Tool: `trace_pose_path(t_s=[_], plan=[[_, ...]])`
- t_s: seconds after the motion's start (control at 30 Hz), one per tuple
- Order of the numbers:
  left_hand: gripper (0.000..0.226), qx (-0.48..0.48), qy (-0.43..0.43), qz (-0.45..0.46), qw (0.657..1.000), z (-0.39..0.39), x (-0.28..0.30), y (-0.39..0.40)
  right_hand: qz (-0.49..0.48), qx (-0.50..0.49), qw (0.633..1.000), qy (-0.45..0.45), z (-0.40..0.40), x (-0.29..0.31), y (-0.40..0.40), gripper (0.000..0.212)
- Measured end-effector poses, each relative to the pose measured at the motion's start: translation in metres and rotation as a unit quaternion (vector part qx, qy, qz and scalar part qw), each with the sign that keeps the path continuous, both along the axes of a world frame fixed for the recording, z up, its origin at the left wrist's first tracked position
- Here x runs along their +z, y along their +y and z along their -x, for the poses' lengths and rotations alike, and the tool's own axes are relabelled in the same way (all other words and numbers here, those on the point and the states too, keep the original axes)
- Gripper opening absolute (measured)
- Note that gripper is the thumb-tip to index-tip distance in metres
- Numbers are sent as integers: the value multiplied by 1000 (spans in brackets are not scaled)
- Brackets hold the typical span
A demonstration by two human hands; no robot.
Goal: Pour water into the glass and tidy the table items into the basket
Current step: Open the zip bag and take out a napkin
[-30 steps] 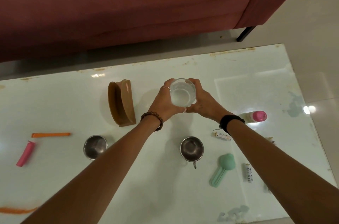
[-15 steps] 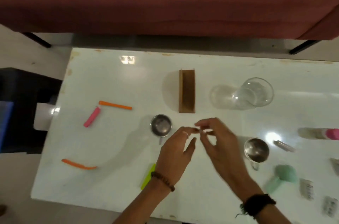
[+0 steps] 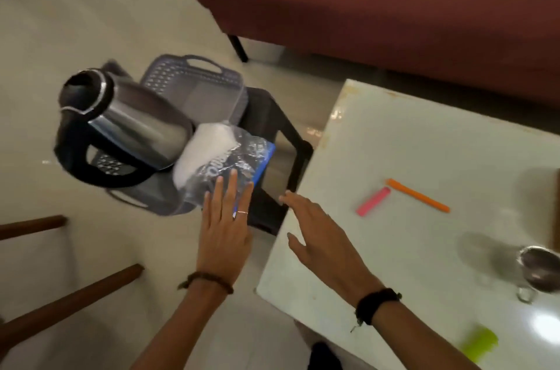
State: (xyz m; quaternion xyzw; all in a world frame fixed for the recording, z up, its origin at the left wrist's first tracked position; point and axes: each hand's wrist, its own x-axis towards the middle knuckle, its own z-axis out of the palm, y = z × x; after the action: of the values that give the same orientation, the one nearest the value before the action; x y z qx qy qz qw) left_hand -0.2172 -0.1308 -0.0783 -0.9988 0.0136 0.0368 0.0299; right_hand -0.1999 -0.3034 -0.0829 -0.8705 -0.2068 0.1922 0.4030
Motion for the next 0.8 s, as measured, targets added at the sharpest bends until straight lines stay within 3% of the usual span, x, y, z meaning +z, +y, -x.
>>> trace_pose_path(t_s=[0.13,0.3,0.4,0.5,0.53,0.67,0.8], plan=[[89,-67,23,-118,990,-12,-20,66,77,57,995,-37,-25,-18,52,71],[62,-181,55,-89,978,-43,-21,94,161,100,976,-108,-36,-40,75,77],[52,-176,59,21,982,-49,-10,92,149,71,978,-126,-33,-39,75,70],[38,-133,-12,177,975,-45,12,78,73,22,986,-149,-27,-17,72,55],[30,-119,-37,224,967,-43,21,72,45,-3,985,-164,-25,-8,70,51],[41,-113,-69,343,930,-33,58,46,-10,-109,961,-255,-17,35,50,40],[29,-117,-105,482,862,-27,90,7,-38,-223,949,-221,-2,70,21,22]])
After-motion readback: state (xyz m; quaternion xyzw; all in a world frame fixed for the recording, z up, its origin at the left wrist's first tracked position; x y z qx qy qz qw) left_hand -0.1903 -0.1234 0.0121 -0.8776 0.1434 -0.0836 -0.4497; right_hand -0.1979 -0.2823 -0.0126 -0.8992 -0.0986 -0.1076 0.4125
